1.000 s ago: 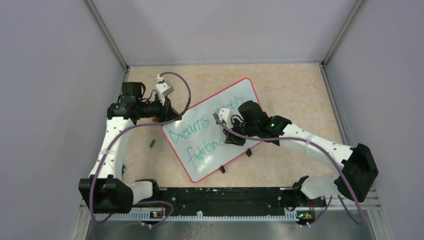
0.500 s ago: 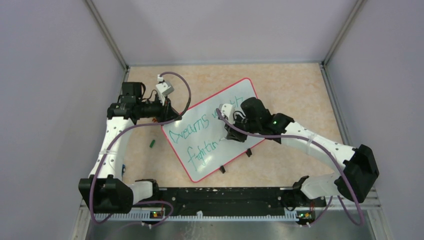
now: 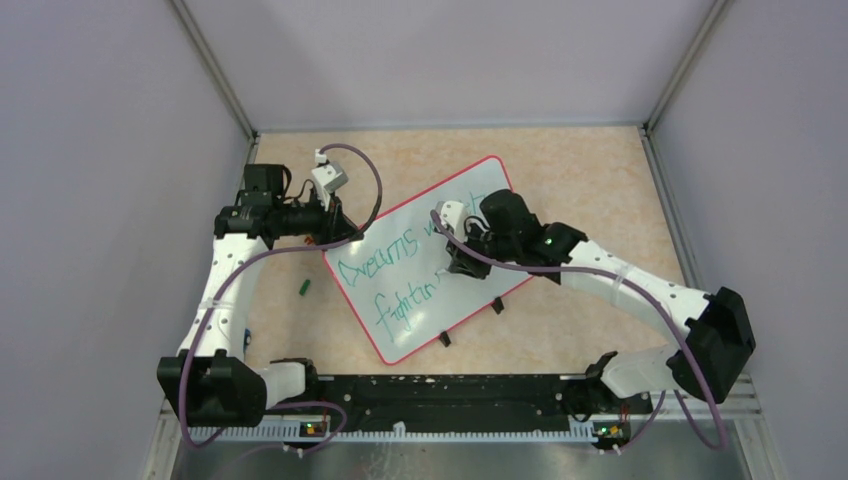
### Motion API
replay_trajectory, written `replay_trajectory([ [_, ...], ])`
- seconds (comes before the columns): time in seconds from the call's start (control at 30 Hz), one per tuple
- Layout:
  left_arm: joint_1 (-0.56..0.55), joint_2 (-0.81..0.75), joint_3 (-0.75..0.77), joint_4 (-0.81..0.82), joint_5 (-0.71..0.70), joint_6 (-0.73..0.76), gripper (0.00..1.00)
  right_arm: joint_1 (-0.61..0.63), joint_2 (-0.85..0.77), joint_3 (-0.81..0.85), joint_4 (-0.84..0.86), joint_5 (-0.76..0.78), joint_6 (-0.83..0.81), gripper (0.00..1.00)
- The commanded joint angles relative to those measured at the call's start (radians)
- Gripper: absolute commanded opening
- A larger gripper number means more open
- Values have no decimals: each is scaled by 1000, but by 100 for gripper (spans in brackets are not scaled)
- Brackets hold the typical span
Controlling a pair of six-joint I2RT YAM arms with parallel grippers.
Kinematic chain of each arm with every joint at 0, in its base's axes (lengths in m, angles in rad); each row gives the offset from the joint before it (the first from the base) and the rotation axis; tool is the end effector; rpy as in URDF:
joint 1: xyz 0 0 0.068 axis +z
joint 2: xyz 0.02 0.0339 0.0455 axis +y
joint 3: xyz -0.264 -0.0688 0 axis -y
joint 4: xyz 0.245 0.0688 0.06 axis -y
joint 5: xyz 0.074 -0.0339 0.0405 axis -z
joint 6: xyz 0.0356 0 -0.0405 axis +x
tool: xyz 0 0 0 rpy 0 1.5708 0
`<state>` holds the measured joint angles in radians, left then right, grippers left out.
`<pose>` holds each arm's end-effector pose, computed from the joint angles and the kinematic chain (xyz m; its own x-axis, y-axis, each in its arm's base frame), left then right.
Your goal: Write a sentence on the whiteboard
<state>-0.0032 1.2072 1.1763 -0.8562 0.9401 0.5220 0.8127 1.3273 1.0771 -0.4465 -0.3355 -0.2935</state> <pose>0.2328 -0.0295 0.3390 -0.4167 0.2954 -0.8597 0.8304 0.5085 -0.2278 0.1916 0.2195 0.2981 -0.1737 -0.5808 -0.7953 -0.9502 0.3111 -0.0196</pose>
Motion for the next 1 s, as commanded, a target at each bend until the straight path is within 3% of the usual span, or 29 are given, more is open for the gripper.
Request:
replay_trajectory([
  [0.0,-23,-2,9,-9,-3,27,0,-10,14,54,51,-7,7,0],
  [0.97,-23,9,18,-9,-3,24,0,10,-19,-39,23,28,-19,0],
])
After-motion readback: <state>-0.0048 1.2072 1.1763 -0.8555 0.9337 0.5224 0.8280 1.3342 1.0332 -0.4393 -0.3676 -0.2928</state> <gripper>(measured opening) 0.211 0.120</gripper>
